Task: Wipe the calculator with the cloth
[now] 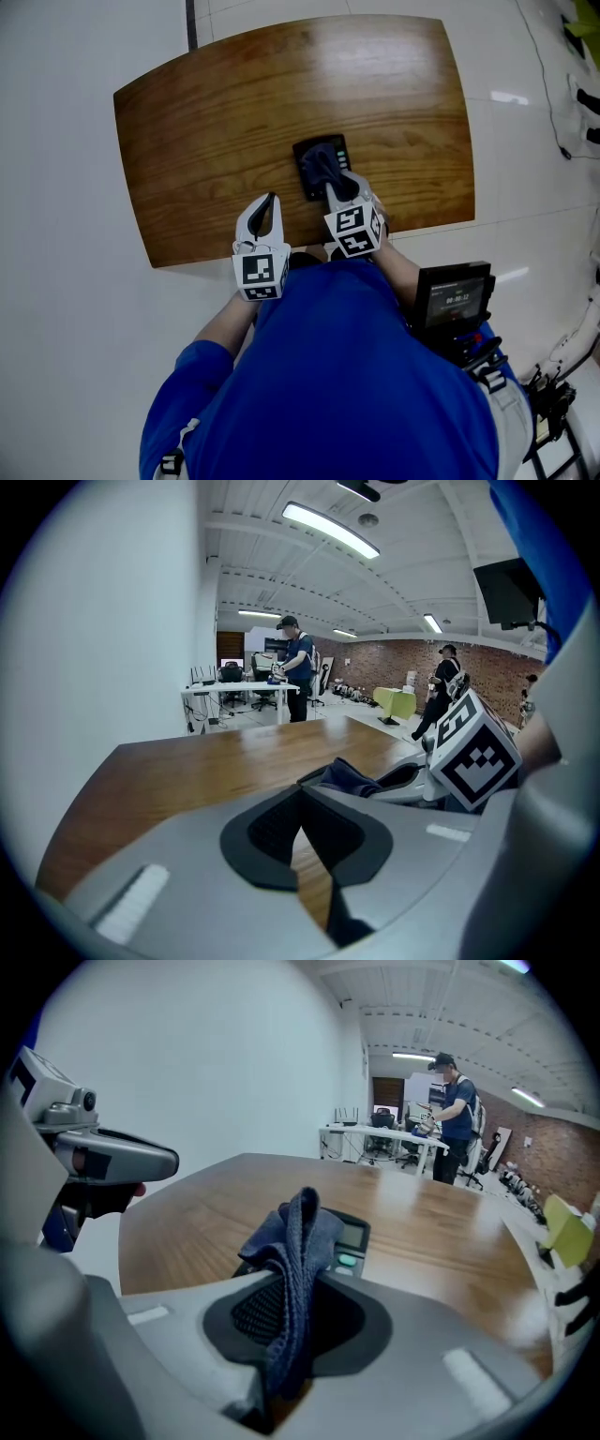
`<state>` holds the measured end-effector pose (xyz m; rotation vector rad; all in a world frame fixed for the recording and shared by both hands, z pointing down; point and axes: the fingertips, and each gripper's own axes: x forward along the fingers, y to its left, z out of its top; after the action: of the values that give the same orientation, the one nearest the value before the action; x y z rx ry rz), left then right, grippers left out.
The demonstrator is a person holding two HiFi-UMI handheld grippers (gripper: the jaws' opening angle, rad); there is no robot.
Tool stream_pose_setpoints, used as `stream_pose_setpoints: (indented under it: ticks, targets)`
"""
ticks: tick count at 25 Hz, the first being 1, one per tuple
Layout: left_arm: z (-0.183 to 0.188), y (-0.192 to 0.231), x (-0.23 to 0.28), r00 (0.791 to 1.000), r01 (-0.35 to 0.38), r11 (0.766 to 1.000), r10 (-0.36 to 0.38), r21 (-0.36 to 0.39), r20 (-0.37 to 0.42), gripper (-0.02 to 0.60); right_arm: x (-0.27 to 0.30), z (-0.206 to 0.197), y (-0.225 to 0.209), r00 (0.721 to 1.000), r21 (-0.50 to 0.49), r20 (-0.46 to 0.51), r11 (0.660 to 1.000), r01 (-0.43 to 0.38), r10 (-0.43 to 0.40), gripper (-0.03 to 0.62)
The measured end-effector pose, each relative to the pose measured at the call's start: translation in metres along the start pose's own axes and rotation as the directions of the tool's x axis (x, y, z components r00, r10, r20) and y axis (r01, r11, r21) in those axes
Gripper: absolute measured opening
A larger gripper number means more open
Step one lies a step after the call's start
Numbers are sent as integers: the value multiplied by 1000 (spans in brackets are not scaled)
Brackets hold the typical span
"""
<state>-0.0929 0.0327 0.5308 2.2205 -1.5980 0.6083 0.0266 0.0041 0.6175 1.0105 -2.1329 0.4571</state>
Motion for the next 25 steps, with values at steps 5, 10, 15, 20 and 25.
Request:
stream_pose_setpoints:
  ticks: [5,10,15,20,25]
  targets:
    - [-1,-3,9,1000,17,1000,-17,3,11,6,-3,-11,-26,998,19,-16,998,61,-61,63]
    - [-2,-6,15,1000,25,1000,-24,-9,16,6,-6,-19,-44,994,35,-31,994,105,-104,63]
    - [-3,-5,14,1000,20,1000,-20,-10,20,6,-7,-13,-32,997,19,-15,996,81,-81,63]
    - [0,-4,5,1000,2,1000,-2,-8,16,6,-8,3,6,1000,-14,15,1000,-2,2,63]
    - [1,1,-12,1000,-24,1000,24,1,-5,6,-6,9,48,996,-40,24,995,-90,91,63]
